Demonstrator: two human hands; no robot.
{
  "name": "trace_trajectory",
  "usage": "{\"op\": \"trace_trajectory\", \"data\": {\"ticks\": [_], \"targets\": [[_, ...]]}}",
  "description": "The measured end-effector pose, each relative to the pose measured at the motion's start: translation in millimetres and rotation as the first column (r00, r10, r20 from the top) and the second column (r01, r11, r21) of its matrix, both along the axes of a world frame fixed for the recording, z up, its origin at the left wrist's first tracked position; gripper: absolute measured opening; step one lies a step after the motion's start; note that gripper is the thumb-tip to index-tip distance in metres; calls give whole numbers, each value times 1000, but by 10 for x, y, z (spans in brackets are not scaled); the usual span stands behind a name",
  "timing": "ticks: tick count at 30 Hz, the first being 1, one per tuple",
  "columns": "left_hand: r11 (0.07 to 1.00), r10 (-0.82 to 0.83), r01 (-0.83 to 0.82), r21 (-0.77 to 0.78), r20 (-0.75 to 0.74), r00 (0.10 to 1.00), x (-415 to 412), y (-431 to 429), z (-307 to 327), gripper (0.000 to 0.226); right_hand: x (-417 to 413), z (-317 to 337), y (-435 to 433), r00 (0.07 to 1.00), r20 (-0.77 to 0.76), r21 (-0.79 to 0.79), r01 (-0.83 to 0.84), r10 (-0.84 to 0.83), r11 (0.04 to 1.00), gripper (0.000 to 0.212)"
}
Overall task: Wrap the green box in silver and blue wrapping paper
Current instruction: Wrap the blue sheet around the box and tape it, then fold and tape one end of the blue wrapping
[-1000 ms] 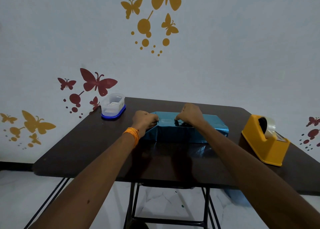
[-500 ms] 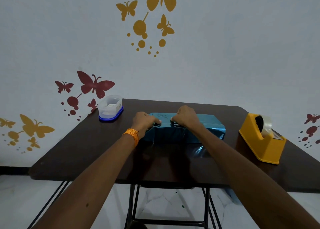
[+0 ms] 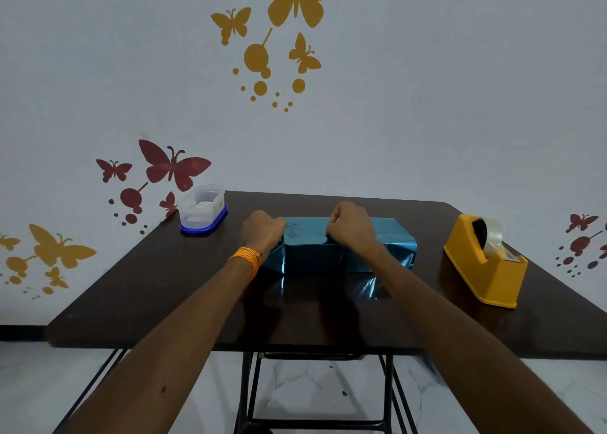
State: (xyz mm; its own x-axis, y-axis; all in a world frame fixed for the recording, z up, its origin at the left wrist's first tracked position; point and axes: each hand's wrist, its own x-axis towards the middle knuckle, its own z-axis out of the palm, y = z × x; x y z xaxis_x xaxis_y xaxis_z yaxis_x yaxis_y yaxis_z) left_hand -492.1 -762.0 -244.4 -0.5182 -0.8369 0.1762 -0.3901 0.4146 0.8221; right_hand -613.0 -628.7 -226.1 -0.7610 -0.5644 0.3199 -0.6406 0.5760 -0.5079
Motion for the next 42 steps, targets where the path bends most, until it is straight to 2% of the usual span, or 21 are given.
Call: {"op": "trace_trajectory", "data": {"ticks": [2,4,6,8,10,12,15,18,20,22,24,26,30,34,36,38,40,42], "targets": [[985,76,-75,-154,-2,997,37,-19,-4,23,87,-22,119,999,-33,-130,21,-26,991,7],[963,61,-70,-259,-45,997,-8,-70,-23,28,203,-76,254,999,-25,-228,22,-29,973,10],[936,-15,7,-353,-21,1000,-120,-97,-21,31,317,-200,346,1000,5,-262,16,-15,965,14],[908,-93,121,-400,88,992,-283,-81,4,35,375,-329,410,999,38,-289,-17,29,957,16],[882,-125,237,-408,281,951,-416,-10,57,39,335,-420,458,997,59,-326,-34,56,945,15],[867,-100,268,-420,381,919,-475,3,68,43,239,-456,494,997,68,-332,-20,45,943,17],[891,-95,230,-393,334,938,-435,-40,85,48,6,-463,537,997,71,-285,30,-10,958,21],[919,-308,353,-177,235,922,-316,-105,95,41,-256,-503,585,987,146,-232,-27,62,972,13],[911,-400,411,-32,166,901,-222,-138,83,30,-362,-556,667,968,169,-262,-137,186,955,30],[885,-436,459,-75,212,875,-162,-214,7,19,-410,-631,746,946,109,-230,-275,305,934,53],[828,-471,540,-149,336,815,-145,-258,-106,42,-397,-682,788,911,139,-253,-346,388,903,67],[784,-513,595,-174,356,781,-151,-233,-205,52,-416,-700,785,880,189,-317,-366,436,875,73],[749,-570,622,-229,255,781,-148,-179,-257,48,-452,-686,779,813,256,-416,-397,524,818,76],[710,-670,690,-139,166,724,-83,-239,-266,59,-496,-631,840,794,228,-443,-431,564,786,69],[677,-734,734,-46,32,679,-20,-233,-230,66,-549,-600,846,773,256,-527,-391,580,754,60],[673,-730,740,21,-141,668,32,-175,-158,69,-540,-493,837,730,324,-682,-261,602,683,47],[648,-670,752,120,-378,639,36,-64,-41,64,-537,-323,805,652,378,-797,-131,657,589,45],[638,-561,743,202,-538,629,-22,36,132,56,-522,-127,801,631,369,-836,-95,682,540,39]]}}
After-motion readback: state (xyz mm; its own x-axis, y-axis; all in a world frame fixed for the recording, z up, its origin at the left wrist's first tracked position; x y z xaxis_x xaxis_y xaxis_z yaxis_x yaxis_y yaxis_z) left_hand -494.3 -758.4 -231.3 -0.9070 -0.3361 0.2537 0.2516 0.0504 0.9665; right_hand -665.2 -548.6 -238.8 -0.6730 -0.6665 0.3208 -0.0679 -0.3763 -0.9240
